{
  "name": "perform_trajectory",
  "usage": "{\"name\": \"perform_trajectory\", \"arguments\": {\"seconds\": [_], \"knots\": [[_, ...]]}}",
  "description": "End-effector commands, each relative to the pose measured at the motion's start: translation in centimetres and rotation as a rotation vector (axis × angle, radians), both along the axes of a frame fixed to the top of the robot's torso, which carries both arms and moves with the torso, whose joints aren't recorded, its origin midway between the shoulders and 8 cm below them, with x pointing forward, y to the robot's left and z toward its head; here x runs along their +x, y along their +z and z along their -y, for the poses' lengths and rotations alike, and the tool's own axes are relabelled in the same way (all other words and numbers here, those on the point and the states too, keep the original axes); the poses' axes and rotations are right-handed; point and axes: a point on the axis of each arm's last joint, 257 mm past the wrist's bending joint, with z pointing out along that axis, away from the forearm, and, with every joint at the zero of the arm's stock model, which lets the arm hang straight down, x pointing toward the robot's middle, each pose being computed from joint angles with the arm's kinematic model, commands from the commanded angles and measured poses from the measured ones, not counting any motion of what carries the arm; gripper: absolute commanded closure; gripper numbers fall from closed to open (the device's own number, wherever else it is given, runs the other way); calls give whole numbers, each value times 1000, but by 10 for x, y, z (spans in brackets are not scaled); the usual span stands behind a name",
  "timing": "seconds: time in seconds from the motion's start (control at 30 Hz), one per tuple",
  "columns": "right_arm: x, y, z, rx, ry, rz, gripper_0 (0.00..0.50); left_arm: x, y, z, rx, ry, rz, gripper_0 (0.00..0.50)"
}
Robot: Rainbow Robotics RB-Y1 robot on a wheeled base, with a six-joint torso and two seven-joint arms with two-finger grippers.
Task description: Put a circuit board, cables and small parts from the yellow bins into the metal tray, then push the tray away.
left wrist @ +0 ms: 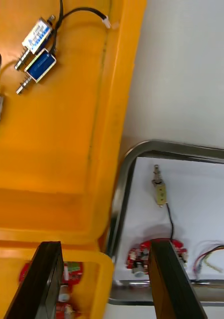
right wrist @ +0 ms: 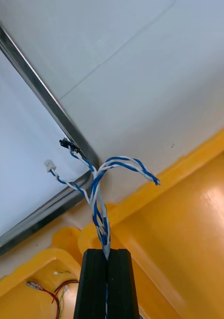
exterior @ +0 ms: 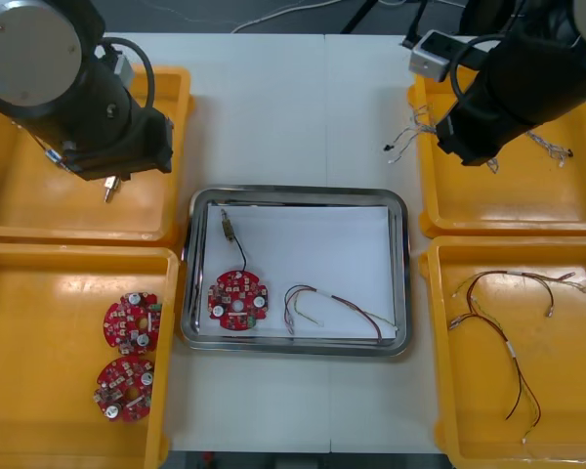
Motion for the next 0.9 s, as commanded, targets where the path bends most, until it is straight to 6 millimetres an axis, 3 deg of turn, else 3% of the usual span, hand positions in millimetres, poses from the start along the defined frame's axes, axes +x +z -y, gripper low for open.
{"name": "perform_trajectory", "arguments": {"seconds": [0.03, 0.33, 0.53, 0.73, 0.9], "knots": [[-7, -12, -43, 7, 96, 22, 500, 19, 31, -38, 56, 32, 59, 0], [-12, -43, -100, -46, 236, 50, 500, 35, 28, -81, 50, 66, 36, 0], [-18, -77, -130, -80, 315, 34, 500, 49, 40, -107, 61, 87, 89, 0], [-24, -113, -144, -95, 359, 10, 500, 58, 57, -129, 89, 112, 151, 0], [-22, -132, -141, -134, 363, 9, 500, 62, 60, -138, 102, 117, 166, 0]]}}
